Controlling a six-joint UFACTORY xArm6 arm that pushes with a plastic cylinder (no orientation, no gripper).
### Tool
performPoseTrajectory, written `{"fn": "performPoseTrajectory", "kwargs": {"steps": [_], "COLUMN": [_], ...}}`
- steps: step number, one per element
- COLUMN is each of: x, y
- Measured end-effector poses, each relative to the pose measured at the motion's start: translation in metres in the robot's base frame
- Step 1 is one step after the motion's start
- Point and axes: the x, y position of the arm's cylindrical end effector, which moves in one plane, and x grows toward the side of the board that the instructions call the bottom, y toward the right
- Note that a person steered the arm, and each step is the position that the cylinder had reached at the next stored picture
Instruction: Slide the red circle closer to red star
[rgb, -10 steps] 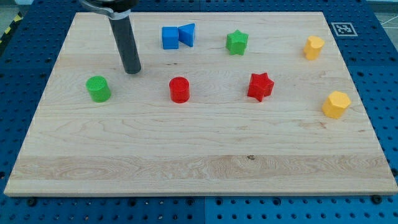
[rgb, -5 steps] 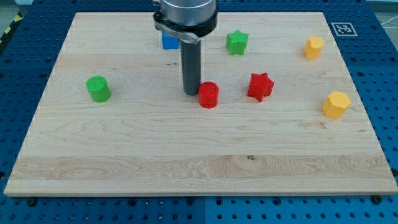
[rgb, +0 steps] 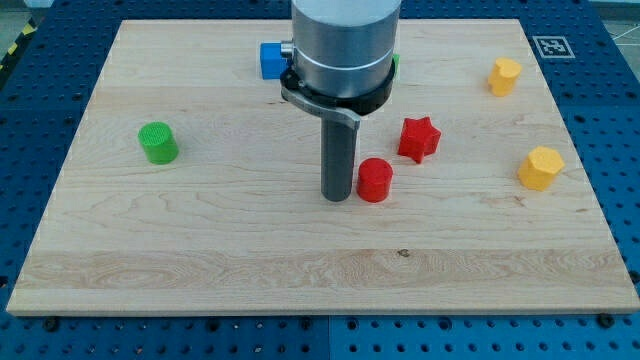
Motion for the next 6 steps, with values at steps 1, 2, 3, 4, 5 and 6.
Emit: {"fn": "performPoseTrajectory", "kwargs": {"steps": [1, 2, 3, 4, 5, 6], "x": [0.008, 0.027, -0.001, -0.001, -0.006, -0.016], "y": [0.001, 0.024, 0.034, 0.034, 0.049, 0.064]}}
